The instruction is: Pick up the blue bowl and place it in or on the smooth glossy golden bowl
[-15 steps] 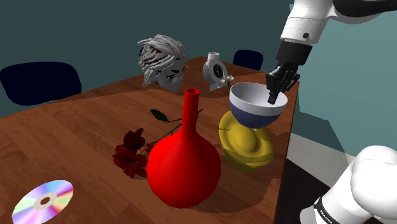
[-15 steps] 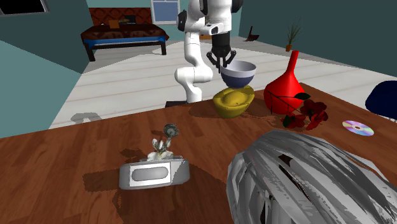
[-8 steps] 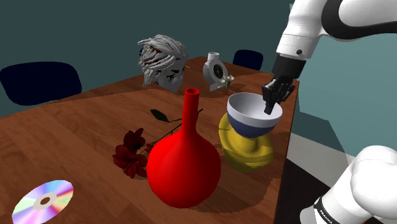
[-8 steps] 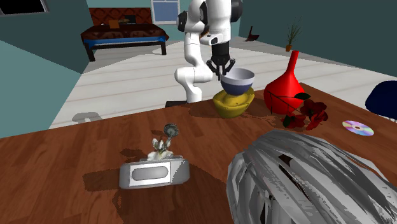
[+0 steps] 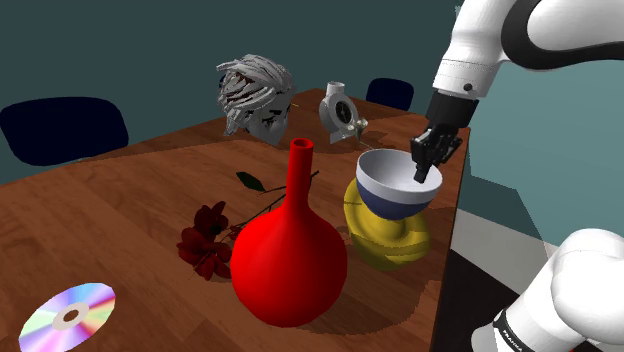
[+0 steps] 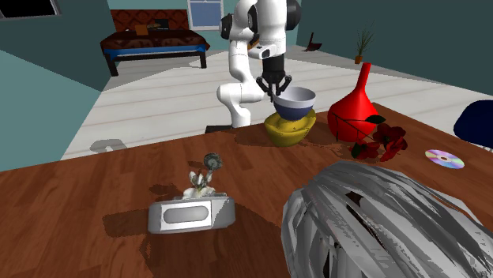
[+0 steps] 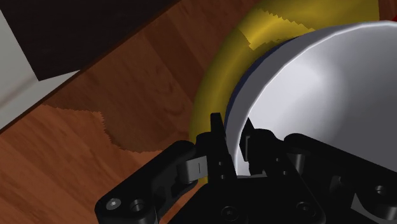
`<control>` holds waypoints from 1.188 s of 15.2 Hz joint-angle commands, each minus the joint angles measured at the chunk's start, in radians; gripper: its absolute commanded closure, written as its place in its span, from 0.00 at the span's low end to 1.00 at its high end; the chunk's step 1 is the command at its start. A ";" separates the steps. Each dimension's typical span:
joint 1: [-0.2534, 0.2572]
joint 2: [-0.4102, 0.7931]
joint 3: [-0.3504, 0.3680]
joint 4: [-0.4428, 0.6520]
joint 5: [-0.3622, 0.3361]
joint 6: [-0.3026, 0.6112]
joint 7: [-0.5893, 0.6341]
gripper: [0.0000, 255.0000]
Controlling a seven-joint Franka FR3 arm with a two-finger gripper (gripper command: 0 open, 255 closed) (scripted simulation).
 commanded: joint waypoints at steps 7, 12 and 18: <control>-0.002 0.008 -0.005 0.038 -0.004 -0.030 0.001 0.00; -0.007 0.037 -0.020 0.151 -0.016 -0.115 0.006 0.00; -0.007 0.037 -0.020 0.151 -0.016 -0.115 0.006 0.00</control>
